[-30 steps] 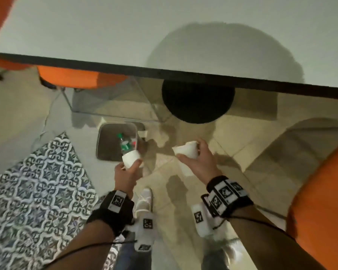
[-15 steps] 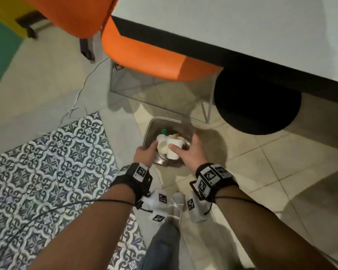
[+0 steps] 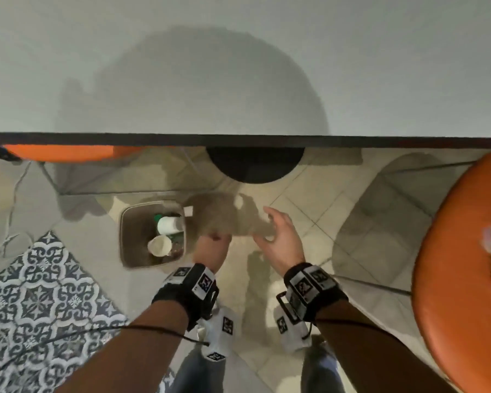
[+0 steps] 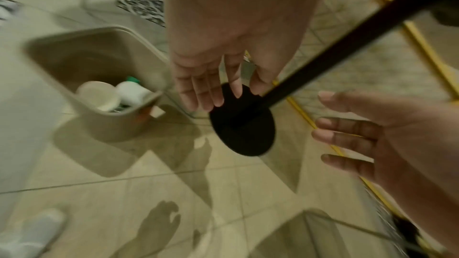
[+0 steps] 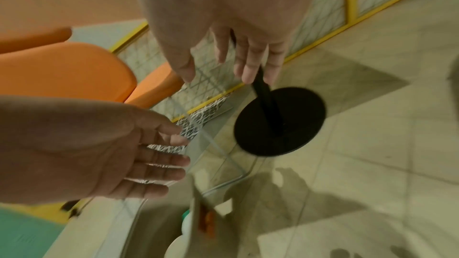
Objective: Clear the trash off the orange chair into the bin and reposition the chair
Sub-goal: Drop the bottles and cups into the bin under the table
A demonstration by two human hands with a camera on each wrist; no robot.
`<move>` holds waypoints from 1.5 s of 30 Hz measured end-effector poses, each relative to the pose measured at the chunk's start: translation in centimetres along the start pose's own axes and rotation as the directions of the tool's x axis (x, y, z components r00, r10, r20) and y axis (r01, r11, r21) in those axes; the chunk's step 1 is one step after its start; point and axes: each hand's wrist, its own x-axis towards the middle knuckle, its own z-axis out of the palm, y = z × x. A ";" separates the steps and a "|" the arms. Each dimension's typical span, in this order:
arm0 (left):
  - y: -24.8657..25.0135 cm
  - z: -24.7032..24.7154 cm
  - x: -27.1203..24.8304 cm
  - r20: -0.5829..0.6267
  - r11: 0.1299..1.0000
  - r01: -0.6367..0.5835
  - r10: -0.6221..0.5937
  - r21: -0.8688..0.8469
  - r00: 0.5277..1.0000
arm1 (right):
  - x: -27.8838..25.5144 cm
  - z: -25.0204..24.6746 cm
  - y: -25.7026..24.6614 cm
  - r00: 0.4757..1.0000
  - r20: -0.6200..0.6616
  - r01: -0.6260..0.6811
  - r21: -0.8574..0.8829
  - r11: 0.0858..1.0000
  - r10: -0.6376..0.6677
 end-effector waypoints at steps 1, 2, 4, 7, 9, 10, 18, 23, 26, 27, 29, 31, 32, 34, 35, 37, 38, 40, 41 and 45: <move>1.8 2.2 -0.8 0.019 1.000 -0.021 0.020 0.012 1.000 | -0.4 -2.5 1.4 0.998 -0.066 0.011 0.008 1.000 -0.011; 3.5 4.7 -1.6 0.041 0.998 -0.065 0.064 0.020 0.997 | -0.9 -5.2 3.0 0.989 -0.145 0.026 0.028 0.999 -0.022; 6.8 10.3 -3.6 0.121 0.982 -0.176 0.168 0.062 0.978 | -2.2 -10.9 6.7 0.951 -0.306 0.060 0.074 0.995 -0.035; 10.8 19.3 -6.9 0.229 0.936 -0.340 0.314 0.086 0.921 | -4.7 -19.6 12.6 0.868 -0.496 0.093 0.101 0.990 -0.031; 12.9 25.4 -9.5 0.285 0.914 -0.393 0.353 0.098 0.891 | -6.6 -25.2 16.8 0.796 -0.605 0.093 0.093 0.991 -0.018; 13.9 28.2 -10.9 0.315 0.905 -0.412 0.363 0.102 0.877 | -7.6 -28.0 18.8 0.754 -0.657 0.094 0.084 0.992 -0.016; 18.8 45.6 -19.8 0.511 0.838 -0.510 0.358 0.193 0.782 | -15.1 -46.2 33.7 0.567 -0.811 -0.255 -0.008 0.967 0.143; 19.3 49.4 -21.6 0.548 0.786 -0.568 0.371 0.245 0.750 | -16.0 -53.3 39.7 0.684 -0.711 -0.566 -0.372 0.736 0.166; 19.4 50.1 -21.6 0.519 0.722 -0.625 0.427 0.297 0.740 | -14.9 -55.9 42.1 0.773 -0.576 -0.600 -0.528 0.601 0.267; 19.4 50.3 -21.3 0.512 0.701 -0.649 0.457 0.297 0.728 | -14.6 -56.5 42.7 0.789 -0.520 -0.600 -0.539 0.591 0.326; 19.6 50.6 -21.0 0.515 0.661 -0.697 0.510 0.279 0.689 | -14.1 -56.9 43.6 0.804 -0.431 -0.594 -0.546 0.591 0.410; 19.9 51.1 -20.8 0.522 0.647 -0.709 0.517 0.281 0.678 | -14.0 -56.4 44.4 0.805 -0.427 -0.592 -0.558 0.581 0.411; 20.1 51.5 -20.6 0.534 0.638 -0.717 0.517 0.281 0.669 | -13.9 -55.9 44.7 0.802 -0.443 -0.596 -0.560 0.575 0.400; 20.2 52.7 -20.1 0.577 0.605 -0.744 0.512 0.284 0.637 | -13.9 -55.1 44.9 0.776 -0.490 -0.626 -0.518 0.584 0.397; 20.2 53.3 -20.0 0.603 0.577 -0.765 0.511 0.287 0.612 | -14.0 -54.8 44.7 0.756 -0.520 -0.643 -0.483 0.594 0.397; 20.5 54.5 -19.7 0.652 0.482 -0.822 0.524 0.305 0.549 | -14.5 -54.3 44.1 0.702 -0.580 -0.685 -0.389 0.616 0.414; 20.8 55.1 -19.7 0.677 0.424 -0.855 0.538 0.298 0.502 | -14.9 -54.1 43.6 0.670 -0.608 -0.701 -0.328 0.634 0.426; 21.7 56.4 -20.2 0.726 0.329 -0.915 0.568 0.232 0.388 | -16.0 -53.6 42.6 0.611 -0.656 -0.703 -0.193 0.684 0.443; 22.1 57.1 -20.8 0.750 0.279 -0.941 0.576 0.193 0.325 | -16.6 -53.3 42.0 0.585 -0.678 -0.691 -0.131 0.711 0.444; 22.1 60.2 -25.5 0.822 -0.058 -0.989 0.564 0.136 0.080 | -19.1 -52.3 40.0 0.482 -0.746 -0.598 0.104 0.794 0.461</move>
